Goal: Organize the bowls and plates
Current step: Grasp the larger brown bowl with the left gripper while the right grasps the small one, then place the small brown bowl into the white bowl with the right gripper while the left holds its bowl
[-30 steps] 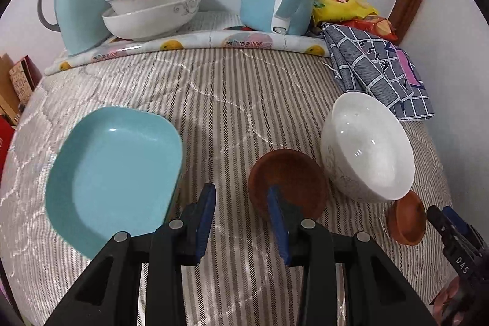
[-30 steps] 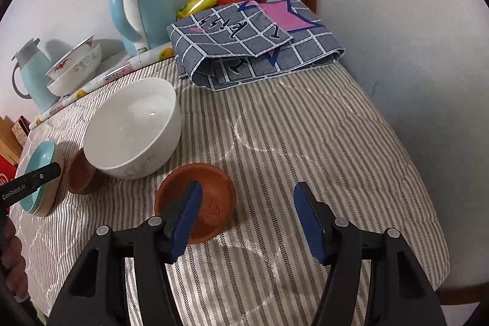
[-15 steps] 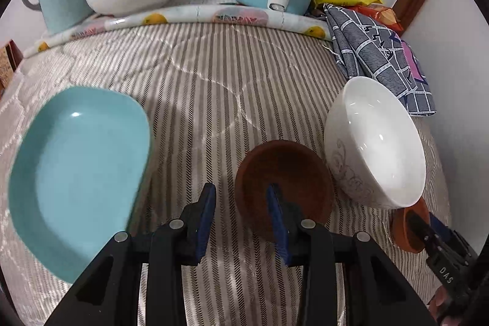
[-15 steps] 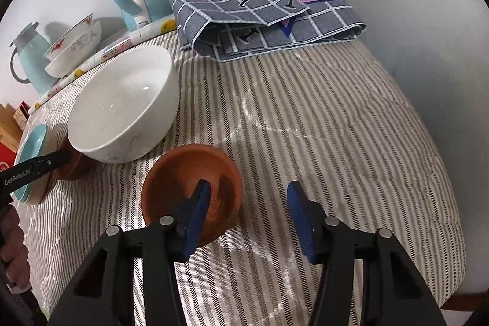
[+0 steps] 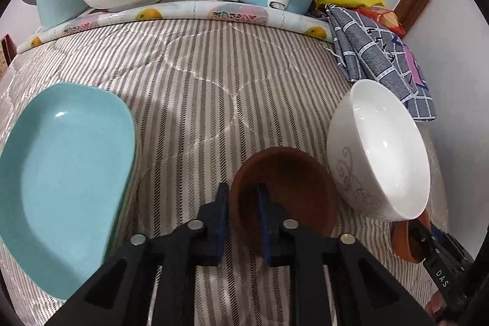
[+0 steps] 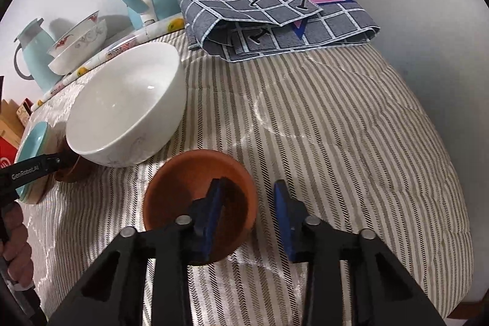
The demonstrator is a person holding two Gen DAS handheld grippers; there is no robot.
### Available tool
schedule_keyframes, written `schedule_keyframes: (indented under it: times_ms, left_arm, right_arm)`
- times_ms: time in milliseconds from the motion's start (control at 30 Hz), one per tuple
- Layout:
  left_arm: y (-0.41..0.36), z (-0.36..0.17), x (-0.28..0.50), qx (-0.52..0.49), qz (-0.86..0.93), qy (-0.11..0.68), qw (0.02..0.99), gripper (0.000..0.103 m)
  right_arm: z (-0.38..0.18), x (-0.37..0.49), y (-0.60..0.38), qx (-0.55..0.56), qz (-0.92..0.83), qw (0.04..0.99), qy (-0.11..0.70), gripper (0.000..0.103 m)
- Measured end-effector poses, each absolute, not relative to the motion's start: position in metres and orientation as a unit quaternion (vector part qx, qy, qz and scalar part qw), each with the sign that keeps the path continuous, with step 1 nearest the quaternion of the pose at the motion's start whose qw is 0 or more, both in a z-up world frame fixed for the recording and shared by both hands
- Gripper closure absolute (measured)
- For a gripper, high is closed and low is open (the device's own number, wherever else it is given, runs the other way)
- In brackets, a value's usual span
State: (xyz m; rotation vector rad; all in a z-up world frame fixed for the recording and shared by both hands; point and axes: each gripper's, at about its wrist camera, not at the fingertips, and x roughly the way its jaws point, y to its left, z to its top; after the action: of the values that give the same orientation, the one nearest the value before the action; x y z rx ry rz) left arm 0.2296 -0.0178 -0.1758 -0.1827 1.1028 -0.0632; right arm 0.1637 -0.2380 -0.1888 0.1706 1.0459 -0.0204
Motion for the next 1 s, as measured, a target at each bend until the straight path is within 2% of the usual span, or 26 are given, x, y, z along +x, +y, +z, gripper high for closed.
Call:
schedule_keyframes:
  times_ms: [67,267,1000]
  left_arm:
    - [-0.020,-0.176,0.230,-0.080,-0.030,0.522,0.849,0.088]
    - [-0.019,-0.172,0.228,-0.075,-0.034,0.518,0.852,0.093]
    - [-0.015,-0.134,0.199,-0.067,-0.031,0.488,0.870,0.094]
  right_arm:
    - [-0.188,0.164,-0.237,0.089,-0.001,0.862,0.499,0.084]
    - [-0.183,0.165,-0.230,0.071,-0.004,0.868,0.491,0.089]
    - [-0.152,0.143,-0.221,0.060,-0.010,0.887,0.458,0.093]
